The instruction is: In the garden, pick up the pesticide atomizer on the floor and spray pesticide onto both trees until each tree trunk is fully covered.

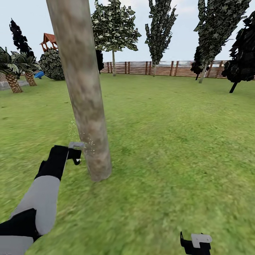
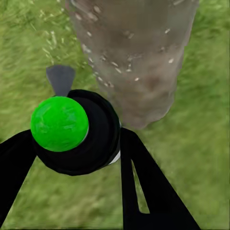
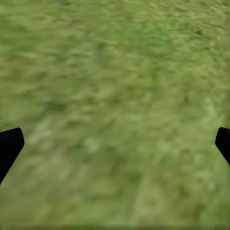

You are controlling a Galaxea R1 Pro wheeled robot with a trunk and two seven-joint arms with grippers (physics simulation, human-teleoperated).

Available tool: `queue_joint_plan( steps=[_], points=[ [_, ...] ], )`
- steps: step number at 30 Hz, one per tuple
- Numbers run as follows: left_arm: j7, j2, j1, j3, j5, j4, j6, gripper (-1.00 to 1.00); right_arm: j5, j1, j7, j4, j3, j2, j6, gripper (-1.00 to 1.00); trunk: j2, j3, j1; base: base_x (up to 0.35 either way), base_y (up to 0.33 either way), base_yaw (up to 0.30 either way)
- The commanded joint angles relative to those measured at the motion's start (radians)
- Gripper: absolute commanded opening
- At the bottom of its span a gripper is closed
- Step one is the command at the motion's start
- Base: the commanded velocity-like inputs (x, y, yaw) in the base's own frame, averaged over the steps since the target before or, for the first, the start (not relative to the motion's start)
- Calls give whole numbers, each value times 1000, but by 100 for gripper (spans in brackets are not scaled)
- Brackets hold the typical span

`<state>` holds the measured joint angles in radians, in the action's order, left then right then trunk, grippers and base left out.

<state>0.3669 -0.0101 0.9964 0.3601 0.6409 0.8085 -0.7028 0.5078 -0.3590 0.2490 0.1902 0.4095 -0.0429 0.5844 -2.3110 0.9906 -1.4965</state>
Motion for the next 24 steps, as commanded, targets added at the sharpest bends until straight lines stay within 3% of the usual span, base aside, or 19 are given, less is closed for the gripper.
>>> queue_joint_plan(
  steps=[1, 2, 4, 6, 7, 8, 11, 14, 24],
  points=[
    [1, -26, -4, 1, -12, 0, -3, -100, 0, 0, 0, 0, 0, 0, 0, 100, 0, 0, 0, 0, 0, 0],
    [1, -40, -9, -5, -11, 0, -2, -100, 0, 0, 0, 0, 0, 1, 0, 100, 0, 0, 0, 0, 0, 0],
    [1, -42, -12, -7, -10, 1, -1, -100, 0, 0, 0, 0, 0, 1, 0, 100, 0, 0, 0, 0, 0, 56],
    [0, -19, -9, -6, -10, 3, -1, -100, 0, 0, 0, 0, 0, 1, 0, 100, 0, 0, 0, 8, -23, 242],
    [-1, 19, 1, -6, -9, 4, 0, -100, 0, 0, 0, 0, 0, 2, 0, 100, 0, 0, 0, 82, -227, 55],
    [-2, 23, 2, -6, -9, 4, 0, -100, 0, 0, 0, 0, 0, 2, 0, 100, 0, 0, 0, 54, -247, 28],
    [-3, 26, 3, -6, -9, 6, 0, -100, 1, 0, 0, 0, 0, 2, 0, 100, 0, 0, 0, 20, -263, 11],
    [-3, 27, -5, -5, -9, 70, -1, -100, 1, 0, 0, 0, 0, 2, 0, 100, 0, 0, 0, -83, -260, 1],
    [-3, 21, -8, -7, -9, 93, -3, -100, 0, 0, 0, 0, 0, 2, 0, 100, 0, 0, 0, -237, -118, 8]
  ],
)
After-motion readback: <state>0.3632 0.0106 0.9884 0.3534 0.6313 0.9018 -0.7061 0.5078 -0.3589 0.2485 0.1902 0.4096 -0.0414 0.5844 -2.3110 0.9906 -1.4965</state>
